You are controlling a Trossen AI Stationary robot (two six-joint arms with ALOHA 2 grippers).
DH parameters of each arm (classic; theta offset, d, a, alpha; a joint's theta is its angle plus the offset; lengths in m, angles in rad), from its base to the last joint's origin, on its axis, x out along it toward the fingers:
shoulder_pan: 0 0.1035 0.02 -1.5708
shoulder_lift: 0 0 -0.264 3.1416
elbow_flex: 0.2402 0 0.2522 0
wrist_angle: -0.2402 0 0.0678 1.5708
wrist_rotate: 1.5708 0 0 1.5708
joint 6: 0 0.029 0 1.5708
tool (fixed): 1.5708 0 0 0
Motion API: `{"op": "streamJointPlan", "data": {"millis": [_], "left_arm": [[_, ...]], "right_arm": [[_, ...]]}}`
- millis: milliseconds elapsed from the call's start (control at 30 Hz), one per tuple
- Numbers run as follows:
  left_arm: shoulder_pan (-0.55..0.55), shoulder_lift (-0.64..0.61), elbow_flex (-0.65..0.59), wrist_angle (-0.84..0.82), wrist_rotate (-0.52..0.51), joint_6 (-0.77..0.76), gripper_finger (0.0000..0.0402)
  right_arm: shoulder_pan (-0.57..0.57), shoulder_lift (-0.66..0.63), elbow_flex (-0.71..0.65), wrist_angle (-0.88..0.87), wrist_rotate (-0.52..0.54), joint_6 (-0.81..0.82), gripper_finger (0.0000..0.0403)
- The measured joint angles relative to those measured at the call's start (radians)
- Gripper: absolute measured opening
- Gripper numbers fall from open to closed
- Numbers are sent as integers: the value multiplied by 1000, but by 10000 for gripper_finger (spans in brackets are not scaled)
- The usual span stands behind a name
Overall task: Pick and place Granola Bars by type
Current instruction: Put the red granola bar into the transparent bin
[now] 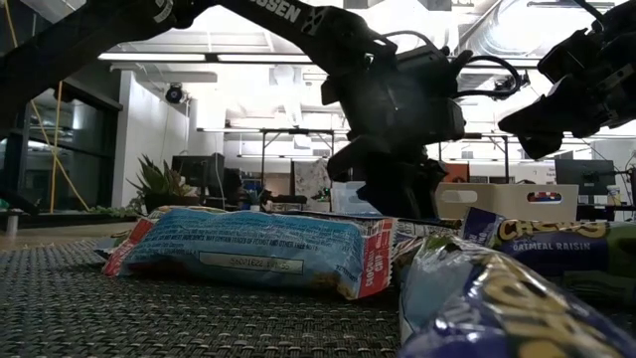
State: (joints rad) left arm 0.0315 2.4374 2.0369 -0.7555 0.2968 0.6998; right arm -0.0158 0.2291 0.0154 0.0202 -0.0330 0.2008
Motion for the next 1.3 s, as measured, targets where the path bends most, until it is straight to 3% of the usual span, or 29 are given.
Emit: {"op": "streamJointPlan", "data": {"millis": [333,967,1300], "left_arm": [[0,1,0,0,-15,-21,109],[-1,-21,-5,-22,-72,-93,106],[1,-86,-3,-38,-42,-187,106]], "right_arm": [[0,0,0,0,0,0,0],[0,0,0,-1,0,0,0],[0,0,0,0,0,0,0]]}}
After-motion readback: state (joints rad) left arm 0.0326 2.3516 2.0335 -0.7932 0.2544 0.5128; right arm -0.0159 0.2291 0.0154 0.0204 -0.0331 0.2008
